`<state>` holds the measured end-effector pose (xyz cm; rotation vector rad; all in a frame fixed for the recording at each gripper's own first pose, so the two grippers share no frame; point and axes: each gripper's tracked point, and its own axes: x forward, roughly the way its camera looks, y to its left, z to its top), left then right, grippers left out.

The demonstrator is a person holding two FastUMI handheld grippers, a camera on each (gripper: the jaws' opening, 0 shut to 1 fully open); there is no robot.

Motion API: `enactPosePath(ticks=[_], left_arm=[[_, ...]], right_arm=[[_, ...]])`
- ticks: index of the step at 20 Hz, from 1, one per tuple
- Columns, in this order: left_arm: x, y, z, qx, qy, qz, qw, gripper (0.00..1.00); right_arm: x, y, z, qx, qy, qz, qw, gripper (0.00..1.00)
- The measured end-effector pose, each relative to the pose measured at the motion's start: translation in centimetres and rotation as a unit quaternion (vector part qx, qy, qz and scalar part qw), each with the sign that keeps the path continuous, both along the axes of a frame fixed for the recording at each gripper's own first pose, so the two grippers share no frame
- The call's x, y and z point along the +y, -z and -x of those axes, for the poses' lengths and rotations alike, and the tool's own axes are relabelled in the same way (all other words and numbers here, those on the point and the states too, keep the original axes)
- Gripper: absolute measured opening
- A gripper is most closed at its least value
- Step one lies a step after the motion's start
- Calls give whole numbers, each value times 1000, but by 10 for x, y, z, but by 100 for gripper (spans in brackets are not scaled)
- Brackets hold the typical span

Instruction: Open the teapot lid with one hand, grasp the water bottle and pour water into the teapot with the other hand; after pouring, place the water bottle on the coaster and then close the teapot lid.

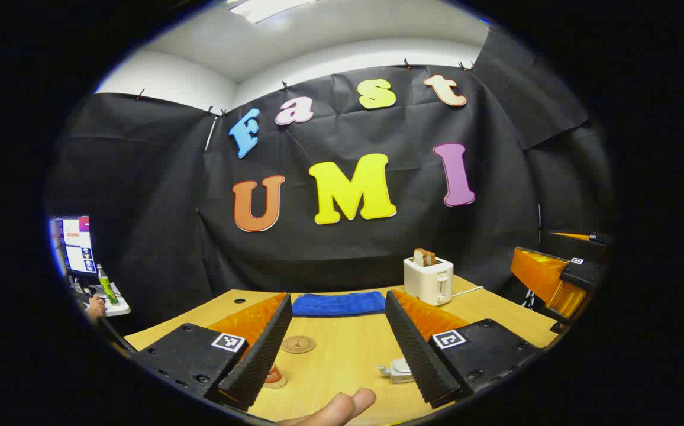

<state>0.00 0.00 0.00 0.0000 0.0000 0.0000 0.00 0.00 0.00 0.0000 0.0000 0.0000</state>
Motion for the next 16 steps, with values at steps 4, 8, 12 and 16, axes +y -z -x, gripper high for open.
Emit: enactPosePath(ticks=[4, 8, 12, 16], left_arm=[[59, 11, -3, 7, 3, 8, 1000, 98], [105, 29, -3, 11, 1, 14, 1000, 99], [123, 47, 2, 29, 22, 49, 998, 99], [134, 61, 12, 40, 31, 45, 998, 99]], right_arm=[[47, 19, 1, 41, 8, 40, 998, 96], [79, 40, 9, 61, 18, 37, 997, 97], [93, 61, 22, 80, 39, 45, 995, 95], [94, 75, 30, 85, 50, 48, 994, 95]])
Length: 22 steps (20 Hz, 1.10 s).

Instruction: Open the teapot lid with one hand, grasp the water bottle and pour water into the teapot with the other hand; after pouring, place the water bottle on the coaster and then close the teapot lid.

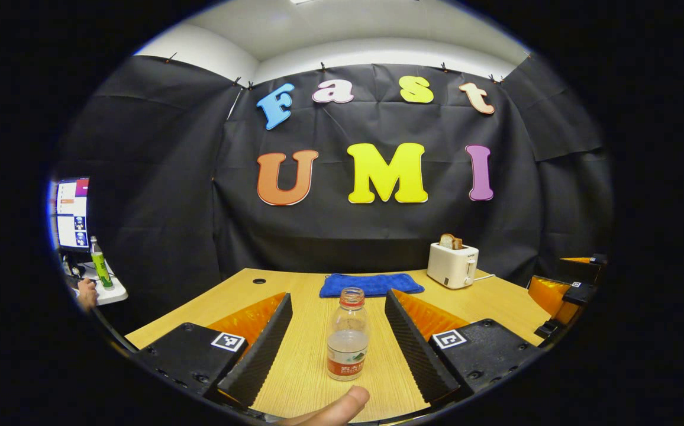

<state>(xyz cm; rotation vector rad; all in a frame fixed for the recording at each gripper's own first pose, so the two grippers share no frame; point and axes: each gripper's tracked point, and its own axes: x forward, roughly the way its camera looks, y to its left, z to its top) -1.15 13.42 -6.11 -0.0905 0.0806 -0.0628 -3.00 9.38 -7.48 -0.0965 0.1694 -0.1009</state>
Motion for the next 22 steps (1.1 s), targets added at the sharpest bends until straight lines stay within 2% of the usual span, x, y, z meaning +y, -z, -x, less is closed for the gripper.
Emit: enactPosePath(ticks=[12, 22], left_arm=[[-3, 33, 1, 24, 0, 5, 1000, 99], [-12, 67, -15, 39, 8, 9, 999, 99]], right_arm=[[-21, 50, -13, 41, 14, -4, 999, 95], [-13, 124, -73, 87, 0, -41, 995, 95]])
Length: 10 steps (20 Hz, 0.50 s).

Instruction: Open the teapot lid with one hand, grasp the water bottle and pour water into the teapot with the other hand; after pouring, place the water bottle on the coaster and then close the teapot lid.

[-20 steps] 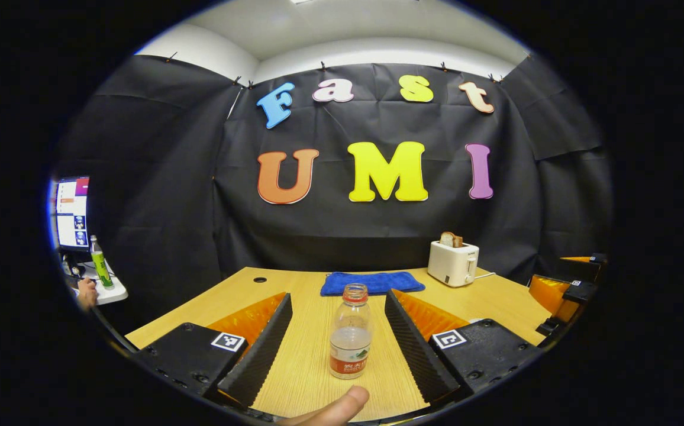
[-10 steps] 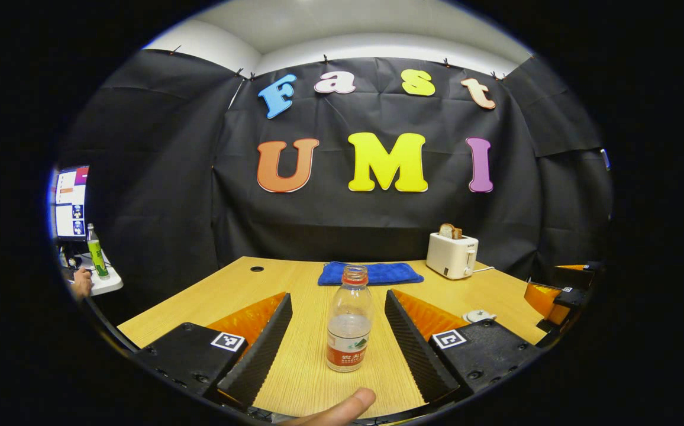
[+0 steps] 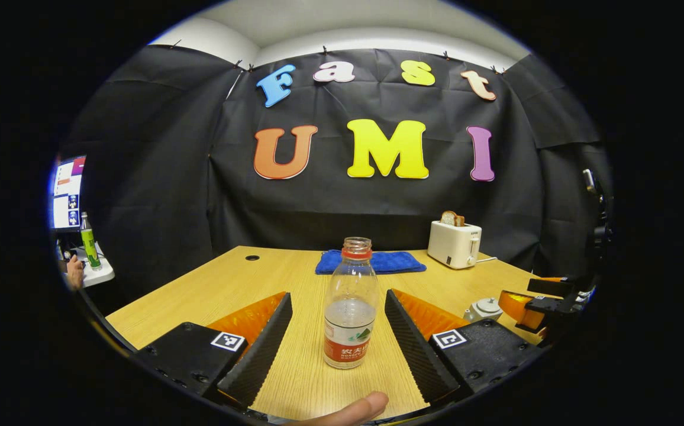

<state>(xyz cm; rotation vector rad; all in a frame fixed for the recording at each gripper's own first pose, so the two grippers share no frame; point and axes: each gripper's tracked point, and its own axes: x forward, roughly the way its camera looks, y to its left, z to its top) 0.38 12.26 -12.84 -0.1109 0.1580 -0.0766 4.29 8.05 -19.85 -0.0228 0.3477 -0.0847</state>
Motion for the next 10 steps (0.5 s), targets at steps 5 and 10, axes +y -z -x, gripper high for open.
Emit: enactPosePath(ticks=[5, 10], left_arm=[[1, 23, -9, 23, -6, -9, 1000, 99], [-1, 40, -12, 51, -10, -7, 999, 99]], right_arm=[[7, 19, -29, 4, -9, 17, 1000, 96], [6, 26, -40, -7, 3, 33, 999, 77]])
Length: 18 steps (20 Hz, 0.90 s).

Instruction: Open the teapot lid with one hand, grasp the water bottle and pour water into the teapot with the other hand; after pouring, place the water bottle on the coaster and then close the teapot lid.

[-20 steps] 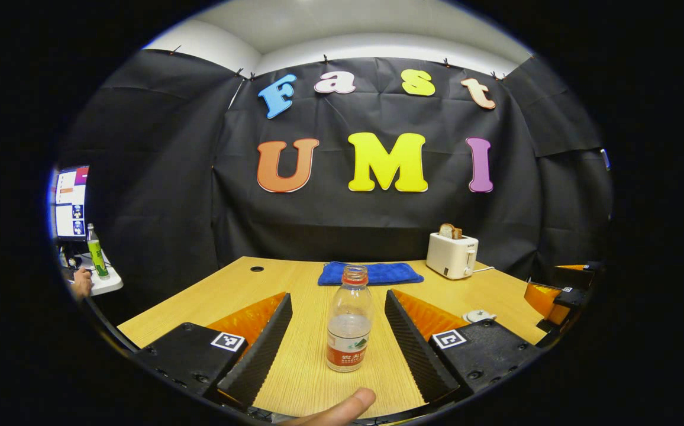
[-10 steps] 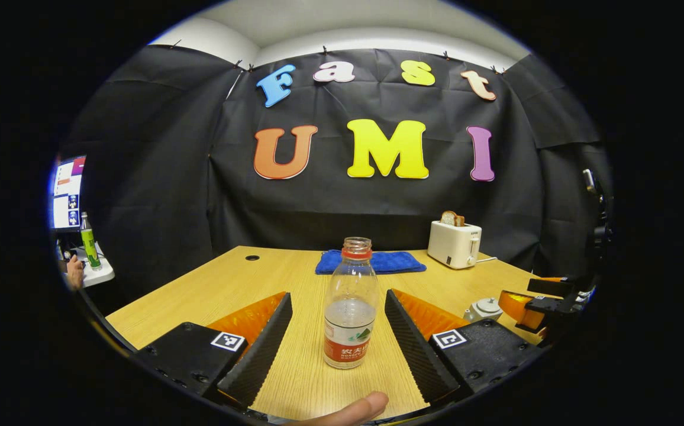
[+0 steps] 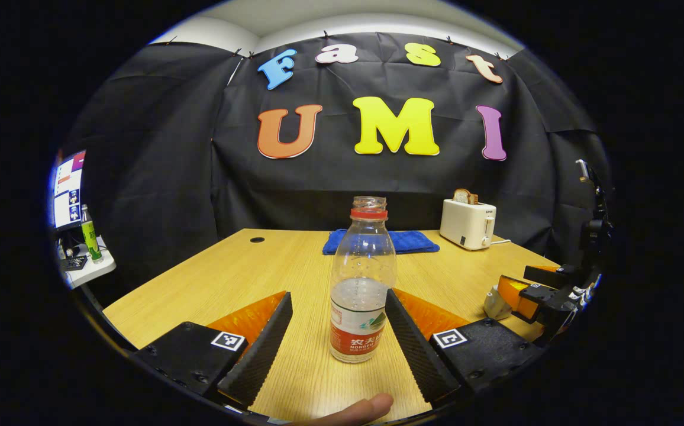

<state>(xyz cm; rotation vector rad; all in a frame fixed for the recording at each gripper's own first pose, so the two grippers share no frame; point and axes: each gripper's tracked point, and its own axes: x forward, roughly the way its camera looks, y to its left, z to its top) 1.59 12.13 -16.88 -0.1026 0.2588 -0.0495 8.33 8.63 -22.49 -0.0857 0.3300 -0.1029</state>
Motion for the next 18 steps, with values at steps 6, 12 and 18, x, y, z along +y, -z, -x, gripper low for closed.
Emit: enactPosePath(ticks=[6, 12, 18], left_arm=[[-4, 2, 2, -6, 7, 8, 1000, 99], [-9, -1, 5, -16, 21, 7, 1000, 99], [-11, 1, 6, -16, 25, 6, 1000, 99]], right_arm=[[15, 7, -6, -10, -18, -2, 1000, 48], [13, 7, -6, -9, -18, -16, 1000, 40], [6, 7, -9, -7, -9, -42, 999, 12]])
